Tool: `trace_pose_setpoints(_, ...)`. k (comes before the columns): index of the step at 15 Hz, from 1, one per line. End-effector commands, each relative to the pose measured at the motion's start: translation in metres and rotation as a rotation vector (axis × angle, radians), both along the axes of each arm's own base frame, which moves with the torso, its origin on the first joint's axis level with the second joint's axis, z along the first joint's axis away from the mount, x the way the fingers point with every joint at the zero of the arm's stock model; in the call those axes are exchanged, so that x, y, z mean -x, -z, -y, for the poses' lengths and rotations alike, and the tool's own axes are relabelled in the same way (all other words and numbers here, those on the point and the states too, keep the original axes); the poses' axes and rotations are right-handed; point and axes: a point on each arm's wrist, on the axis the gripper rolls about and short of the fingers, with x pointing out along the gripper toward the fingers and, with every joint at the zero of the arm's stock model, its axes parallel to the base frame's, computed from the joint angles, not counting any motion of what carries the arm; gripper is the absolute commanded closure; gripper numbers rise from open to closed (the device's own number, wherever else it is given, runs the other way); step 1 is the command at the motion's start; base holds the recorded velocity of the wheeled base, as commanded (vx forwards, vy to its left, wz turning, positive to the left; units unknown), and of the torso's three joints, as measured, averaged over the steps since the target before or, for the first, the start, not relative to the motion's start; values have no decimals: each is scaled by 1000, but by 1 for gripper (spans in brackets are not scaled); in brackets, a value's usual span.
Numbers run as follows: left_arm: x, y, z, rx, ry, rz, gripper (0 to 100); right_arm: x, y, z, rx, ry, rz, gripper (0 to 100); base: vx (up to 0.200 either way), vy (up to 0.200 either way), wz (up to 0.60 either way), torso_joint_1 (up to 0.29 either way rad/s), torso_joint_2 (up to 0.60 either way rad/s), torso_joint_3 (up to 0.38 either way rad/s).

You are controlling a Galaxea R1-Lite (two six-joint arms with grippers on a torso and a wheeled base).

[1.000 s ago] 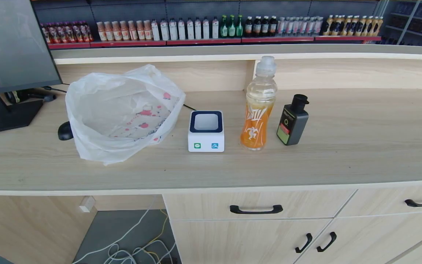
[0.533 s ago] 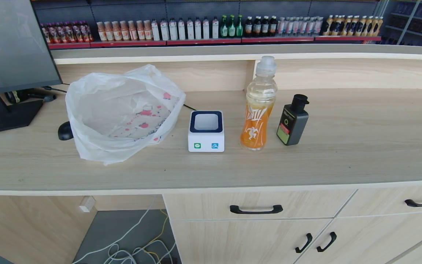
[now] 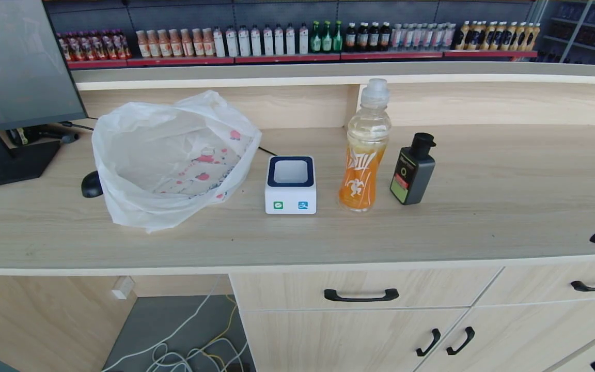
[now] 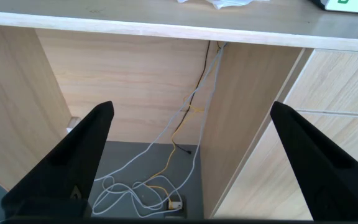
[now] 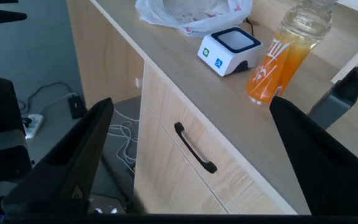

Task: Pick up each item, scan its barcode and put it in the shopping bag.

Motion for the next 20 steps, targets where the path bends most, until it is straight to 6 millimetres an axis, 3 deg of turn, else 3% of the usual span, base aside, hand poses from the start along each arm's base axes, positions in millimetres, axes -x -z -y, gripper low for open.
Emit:
trace_pose_setpoints(1,0,0,0,0,0,0,0,-31,10,-27,59,-63,-79,0,0,0,0,0,0,0)
trace_pose_setpoints(4,0,0,0,0,0,0,0,-47,17,-49,78,-73,-89,0,0,0,0,0,0,0)
trace_pose_setpoints(7,0,0,0,0,0,0,0,-64,21,-66,65,43,-121,0,0,0,0,0,0,0)
trace_pose_setpoints(10,0,0,0,0,0,0,0,-75,19,-103,-60,145,-145,0,0,0,0,0,0,0)
trace_pose_setpoints(12,0,0,0,0,2,0,0,-76,19,-107,-85,165,-152,0,0,0,0,0,0,0)
trace_pose_setpoints(14,0,0,0,0,0,0,0,-90,16,-130,-226,309,-190,0,0,0,0,0,0,0)
trace_pose_setpoints(17,0,0,0,0,2,0,0,-105,16,-142,-292,372,-204,0,0,0,0,0,0,0)
trace_pose_setpoints(20,0,0,0,0,2,0,0,-141,7,-144,-315,445,-160,0,0,0,0,0,0,0)
